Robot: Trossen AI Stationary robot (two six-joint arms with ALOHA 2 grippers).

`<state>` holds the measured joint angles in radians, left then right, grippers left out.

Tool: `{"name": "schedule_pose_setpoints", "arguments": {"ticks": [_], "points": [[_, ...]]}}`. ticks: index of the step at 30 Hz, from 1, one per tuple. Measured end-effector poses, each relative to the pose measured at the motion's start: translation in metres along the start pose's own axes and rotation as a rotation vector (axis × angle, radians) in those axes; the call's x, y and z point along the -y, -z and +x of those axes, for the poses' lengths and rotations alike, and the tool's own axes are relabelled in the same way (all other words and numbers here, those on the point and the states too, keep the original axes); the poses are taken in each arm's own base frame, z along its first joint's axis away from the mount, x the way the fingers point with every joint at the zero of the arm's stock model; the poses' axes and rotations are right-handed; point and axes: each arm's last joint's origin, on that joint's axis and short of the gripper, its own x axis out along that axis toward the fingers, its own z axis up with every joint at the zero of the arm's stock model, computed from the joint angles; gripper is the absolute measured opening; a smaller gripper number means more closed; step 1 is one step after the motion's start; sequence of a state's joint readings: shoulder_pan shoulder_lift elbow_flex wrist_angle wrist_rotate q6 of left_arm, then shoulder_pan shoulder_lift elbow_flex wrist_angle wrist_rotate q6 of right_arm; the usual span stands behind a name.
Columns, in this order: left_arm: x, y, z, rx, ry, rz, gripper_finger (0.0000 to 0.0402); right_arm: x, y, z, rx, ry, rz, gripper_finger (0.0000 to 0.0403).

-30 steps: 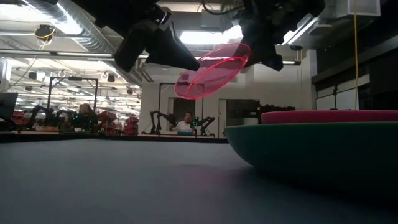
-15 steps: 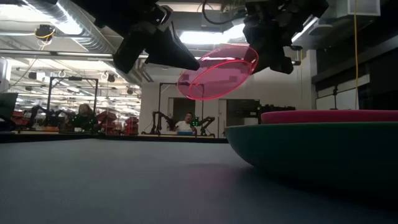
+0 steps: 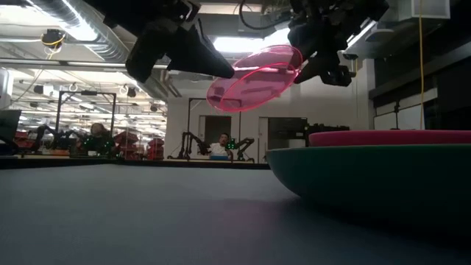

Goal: Stack plastic plates
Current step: Stack the light pink plate on top of the light pink plate

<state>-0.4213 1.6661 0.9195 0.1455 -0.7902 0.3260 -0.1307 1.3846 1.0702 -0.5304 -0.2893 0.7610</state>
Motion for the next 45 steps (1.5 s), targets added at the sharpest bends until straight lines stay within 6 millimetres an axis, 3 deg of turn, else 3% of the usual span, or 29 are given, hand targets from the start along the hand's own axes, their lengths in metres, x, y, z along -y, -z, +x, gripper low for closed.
{"name": "schedule_pose_setpoints", "arguments": {"ticks": [15,30,45], "points": [[-0.0005,0.0003,0.0001,-0.006,-0.014,0.002,0.0,-0.0008,0.0001,-0.0001,-0.016,-0.025,0.001,0.0109],[-0.0005,0.0004,0.0003,-0.006,-0.006,0.003,0.0,-0.0008,-0.0011,-0.0001,0.005,-0.015,-0.011,0.0005],[0.0002,0.0,0.0005,0.005,0.022,0.0,0.0,-0.0009,-0.001,0.0,0.005,-0.015,-0.066,0.0001]]}}
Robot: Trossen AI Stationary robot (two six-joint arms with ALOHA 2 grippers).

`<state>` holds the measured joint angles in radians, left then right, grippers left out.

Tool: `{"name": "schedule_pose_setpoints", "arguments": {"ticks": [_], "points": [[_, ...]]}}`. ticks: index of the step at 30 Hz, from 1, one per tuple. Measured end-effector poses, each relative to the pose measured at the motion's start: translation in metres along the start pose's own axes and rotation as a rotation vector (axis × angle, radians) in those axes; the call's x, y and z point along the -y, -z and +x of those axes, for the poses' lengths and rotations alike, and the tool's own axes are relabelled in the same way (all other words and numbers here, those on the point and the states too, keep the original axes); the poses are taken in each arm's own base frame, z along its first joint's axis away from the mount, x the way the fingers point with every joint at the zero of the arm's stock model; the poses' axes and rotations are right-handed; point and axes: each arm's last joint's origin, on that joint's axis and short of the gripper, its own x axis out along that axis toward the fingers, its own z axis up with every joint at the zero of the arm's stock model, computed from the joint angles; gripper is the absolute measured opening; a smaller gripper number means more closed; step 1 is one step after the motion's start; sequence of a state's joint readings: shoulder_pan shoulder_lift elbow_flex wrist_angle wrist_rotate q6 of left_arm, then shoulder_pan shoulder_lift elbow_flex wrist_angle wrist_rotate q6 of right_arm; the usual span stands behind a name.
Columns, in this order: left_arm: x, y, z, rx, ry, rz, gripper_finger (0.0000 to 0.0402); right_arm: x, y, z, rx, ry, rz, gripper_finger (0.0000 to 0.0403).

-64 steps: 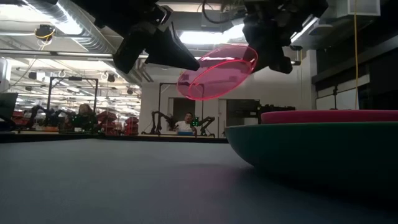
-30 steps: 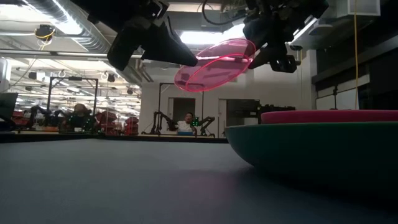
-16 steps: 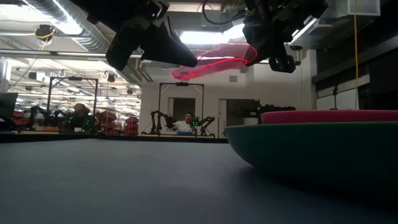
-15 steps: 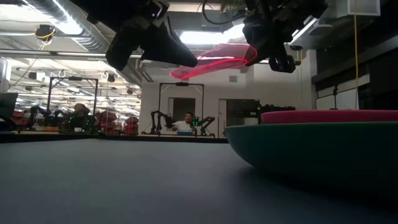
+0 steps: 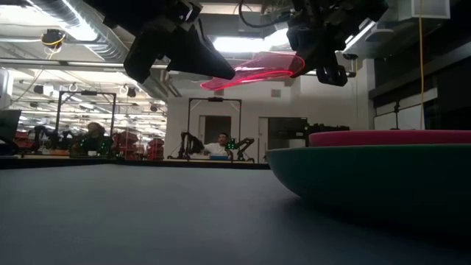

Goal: Stack plastic plates
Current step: Stack the light pink plate on top of the light pink plate

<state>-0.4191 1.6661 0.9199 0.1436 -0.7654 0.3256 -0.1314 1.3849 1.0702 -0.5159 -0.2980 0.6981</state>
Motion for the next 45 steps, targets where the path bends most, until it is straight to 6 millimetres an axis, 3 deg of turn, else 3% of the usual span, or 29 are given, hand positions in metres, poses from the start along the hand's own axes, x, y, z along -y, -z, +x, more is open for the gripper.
{"name": "schedule_pose_setpoints", "arguments": {"ticks": [14,23,28,45], "points": [[0.0004,-0.0004,0.0003,0.01,0.028,-0.039,0.0004,0.0,0.0,0.0,0.0,0.001,-0.027,0.0],[0.0001,-0.0003,0.0027,0.031,0.107,-0.066,0.0084,0.0002,0.0001,0.0,0.0,0.003,-0.059,0.0],[0.0015,-0.0008,0.0024,0.045,0.149,-0.066,0.011,0.0002,0.0001,0.0,0.0,0.003,-0.078,0.0],[0.0022,-0.0061,0.0002,0.09,0.152,-0.09,0.0116,0.0087,0.0051,-0.0007,-0.009,0.156,-0.156,0.0]]}}
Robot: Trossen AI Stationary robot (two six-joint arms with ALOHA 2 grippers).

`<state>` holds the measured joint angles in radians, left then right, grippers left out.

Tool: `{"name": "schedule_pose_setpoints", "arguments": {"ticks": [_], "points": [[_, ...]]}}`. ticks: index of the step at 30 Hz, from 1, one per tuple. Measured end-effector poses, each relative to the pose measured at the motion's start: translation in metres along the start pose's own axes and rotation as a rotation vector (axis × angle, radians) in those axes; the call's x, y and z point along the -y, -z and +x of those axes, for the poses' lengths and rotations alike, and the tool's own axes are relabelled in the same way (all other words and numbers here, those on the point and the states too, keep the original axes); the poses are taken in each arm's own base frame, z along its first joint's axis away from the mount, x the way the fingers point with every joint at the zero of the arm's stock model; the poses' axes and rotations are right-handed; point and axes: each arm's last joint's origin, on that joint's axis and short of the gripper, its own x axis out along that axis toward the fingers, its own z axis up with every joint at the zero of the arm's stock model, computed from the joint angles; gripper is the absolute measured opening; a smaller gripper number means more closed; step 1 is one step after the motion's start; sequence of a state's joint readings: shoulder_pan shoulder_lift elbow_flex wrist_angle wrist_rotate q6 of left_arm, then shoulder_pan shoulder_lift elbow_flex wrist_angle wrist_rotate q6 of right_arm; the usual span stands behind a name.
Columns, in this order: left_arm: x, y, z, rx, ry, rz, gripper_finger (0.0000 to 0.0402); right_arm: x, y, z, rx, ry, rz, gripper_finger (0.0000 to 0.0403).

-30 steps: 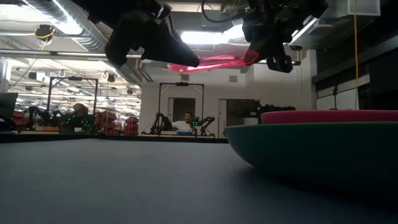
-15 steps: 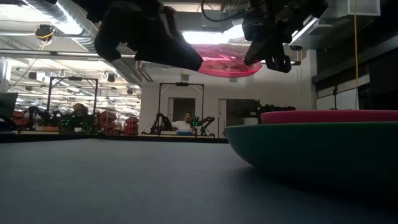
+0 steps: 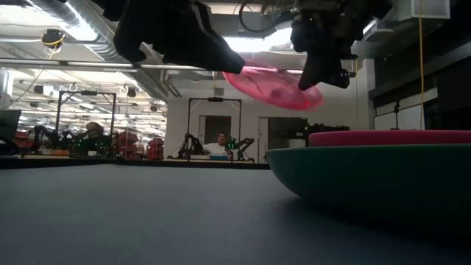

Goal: Stack plastic plates
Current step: Stack the light pink plate on top of the light pink plate

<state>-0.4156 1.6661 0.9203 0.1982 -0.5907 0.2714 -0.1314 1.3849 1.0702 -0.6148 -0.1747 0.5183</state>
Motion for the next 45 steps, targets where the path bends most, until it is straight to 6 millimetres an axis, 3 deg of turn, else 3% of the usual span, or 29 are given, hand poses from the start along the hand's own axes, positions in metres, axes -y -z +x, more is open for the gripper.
{"name": "schedule_pose_setpoints", "arguments": {"ticks": [10,30,37,45], "points": [[0.004,-0.001,-0.002,0.011,0.032,-0.053,0.0116,0.002,0.004,0.0,-0.035,0.028,-0.07,0.0],[0.039,-0.01,-0.026,0.061,0.252,-0.214,0.0116,-0.003,0.006,0.0,-0.104,-0.135,-0.204,0.0],[0.043,-0.007,-0.028,0.028,0.266,-0.236,0.0116,-0.019,0.017,0.001,-0.163,-0.247,-0.276,0.0],[0.043,-0.006,-0.028,0.02,0.267,-0.232,0.0116,-0.05,0.042,0.003,-0.251,-0.344,-0.419,0.0]]}}
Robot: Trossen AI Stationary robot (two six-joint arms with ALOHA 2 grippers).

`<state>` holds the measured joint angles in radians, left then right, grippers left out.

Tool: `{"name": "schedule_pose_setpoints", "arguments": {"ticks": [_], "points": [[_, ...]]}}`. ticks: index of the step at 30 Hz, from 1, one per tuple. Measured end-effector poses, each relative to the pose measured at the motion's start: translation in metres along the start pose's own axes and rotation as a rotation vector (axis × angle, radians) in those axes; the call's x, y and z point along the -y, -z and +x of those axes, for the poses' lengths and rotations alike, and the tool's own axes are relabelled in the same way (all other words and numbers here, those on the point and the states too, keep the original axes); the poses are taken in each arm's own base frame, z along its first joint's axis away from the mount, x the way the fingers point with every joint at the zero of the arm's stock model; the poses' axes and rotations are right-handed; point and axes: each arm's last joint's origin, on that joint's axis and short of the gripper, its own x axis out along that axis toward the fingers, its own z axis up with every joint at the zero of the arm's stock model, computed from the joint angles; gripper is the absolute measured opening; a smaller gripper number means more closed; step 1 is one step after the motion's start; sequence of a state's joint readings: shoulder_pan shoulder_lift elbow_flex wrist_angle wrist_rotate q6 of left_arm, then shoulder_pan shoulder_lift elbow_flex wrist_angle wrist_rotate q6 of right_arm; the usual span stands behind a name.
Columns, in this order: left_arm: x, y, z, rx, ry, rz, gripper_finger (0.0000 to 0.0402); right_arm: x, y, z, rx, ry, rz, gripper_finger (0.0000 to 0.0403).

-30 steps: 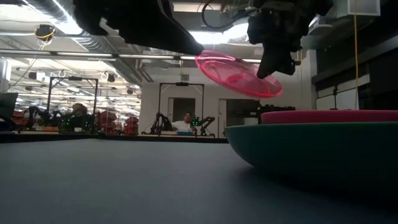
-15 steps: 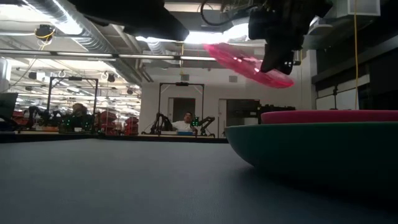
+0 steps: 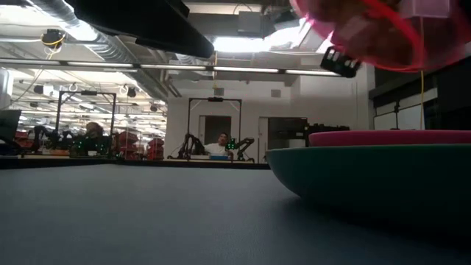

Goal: Stack plastic plates
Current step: Stack the light pink plate on top of the light pink plate

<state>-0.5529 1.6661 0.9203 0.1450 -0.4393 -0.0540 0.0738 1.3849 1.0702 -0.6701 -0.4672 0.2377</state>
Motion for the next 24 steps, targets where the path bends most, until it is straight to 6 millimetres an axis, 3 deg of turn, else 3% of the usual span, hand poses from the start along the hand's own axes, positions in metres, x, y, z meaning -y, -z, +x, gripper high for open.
{"name": "schedule_pose_setpoints", "arguments": {"ticks": [12,19,24], "points": [[0.0,0.0,0.0,0.001,0.0,0.0,0.0116,-0.041,0.023,0.02,-0.114,0.065,-0.126,0.0],[0.0,0.0,0.0,0.001,-0.001,-0.024,0.0116,-0.047,0.029,0.025,-0.131,0.071,-0.155,0.0],[0.0,0.0,0.0,0.001,0.0,-0.025,0.0116,-0.042,0.039,0.032,-0.166,0.097,-0.133,0.0]]}}
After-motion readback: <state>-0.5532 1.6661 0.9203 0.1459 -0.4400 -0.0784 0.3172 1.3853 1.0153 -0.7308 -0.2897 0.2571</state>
